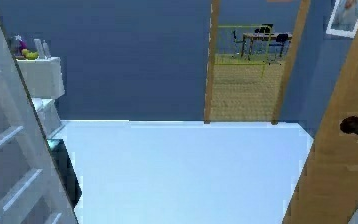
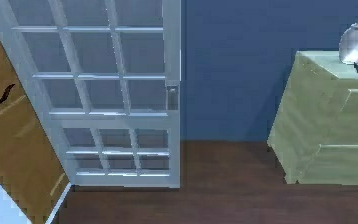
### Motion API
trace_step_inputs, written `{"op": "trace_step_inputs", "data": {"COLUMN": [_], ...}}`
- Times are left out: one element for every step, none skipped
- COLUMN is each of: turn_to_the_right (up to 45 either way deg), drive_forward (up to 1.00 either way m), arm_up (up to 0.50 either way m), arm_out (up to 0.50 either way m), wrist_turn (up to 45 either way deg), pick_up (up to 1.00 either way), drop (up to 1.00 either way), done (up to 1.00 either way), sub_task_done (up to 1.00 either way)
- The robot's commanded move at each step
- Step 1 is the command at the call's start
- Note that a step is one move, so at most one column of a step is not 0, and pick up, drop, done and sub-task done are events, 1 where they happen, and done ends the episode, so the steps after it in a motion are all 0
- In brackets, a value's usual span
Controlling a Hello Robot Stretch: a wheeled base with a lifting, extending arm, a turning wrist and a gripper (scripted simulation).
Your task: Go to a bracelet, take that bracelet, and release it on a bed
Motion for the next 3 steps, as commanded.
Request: {"op": "trace_step_inputs", "data": {"turn_to_the_right": [6.0, 0.0, 9.0], "drive_forward": [0.00, 1.00, 0.00], "arm_up": [0.00, 0.00, 0.00], "arm_out": [0.00, 0.00, 0.00], "wrist_turn": [0.0, 0.0, 0.0], "pick_up": [0.00, 0.00, 0.00], "drop": [0.00, 0.00, 0.00], "done": [0.00, 0.00, 0.00], "sub_task_done": [0.00, 0.00, 0.00]}}
